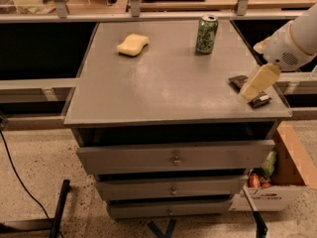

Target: Move rxbar chocolate near green can

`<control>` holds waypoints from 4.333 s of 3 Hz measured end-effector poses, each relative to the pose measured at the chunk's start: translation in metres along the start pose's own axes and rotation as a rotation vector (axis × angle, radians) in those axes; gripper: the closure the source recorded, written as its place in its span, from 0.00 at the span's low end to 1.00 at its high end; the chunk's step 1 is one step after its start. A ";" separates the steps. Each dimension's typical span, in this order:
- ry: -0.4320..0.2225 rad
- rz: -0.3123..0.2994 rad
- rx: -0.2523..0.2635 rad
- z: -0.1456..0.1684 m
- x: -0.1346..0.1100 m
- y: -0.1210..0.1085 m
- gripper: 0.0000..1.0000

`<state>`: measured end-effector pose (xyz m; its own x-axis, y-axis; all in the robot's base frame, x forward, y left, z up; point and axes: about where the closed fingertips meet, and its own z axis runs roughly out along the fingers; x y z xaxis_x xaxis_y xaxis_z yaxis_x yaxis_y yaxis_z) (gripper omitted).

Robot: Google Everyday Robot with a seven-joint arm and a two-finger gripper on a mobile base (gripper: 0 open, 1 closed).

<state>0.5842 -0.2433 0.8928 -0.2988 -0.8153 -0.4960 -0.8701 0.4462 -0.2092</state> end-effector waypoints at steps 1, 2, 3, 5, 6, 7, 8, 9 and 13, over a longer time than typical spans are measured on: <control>-0.026 0.031 0.020 0.056 0.006 -0.016 0.00; -0.026 0.031 0.020 0.056 0.006 -0.016 0.00; -0.017 0.077 0.045 0.050 0.010 -0.022 0.00; 0.030 0.244 0.070 0.022 0.038 -0.023 0.00; 0.026 0.221 0.079 0.028 0.041 -0.025 0.00; 0.026 0.221 0.079 0.028 0.042 -0.025 0.00; 0.039 0.251 0.066 0.031 0.053 -0.026 0.00; 0.059 0.277 0.052 0.034 0.064 -0.027 0.00; 0.080 0.280 -0.011 0.054 0.070 -0.020 0.18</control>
Offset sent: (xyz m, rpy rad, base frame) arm 0.0236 0.0074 -0.0353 0.0189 -0.0062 -0.0193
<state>0.6016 -0.2889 0.8166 -0.5575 -0.6877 -0.4651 -0.7536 0.6542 -0.0640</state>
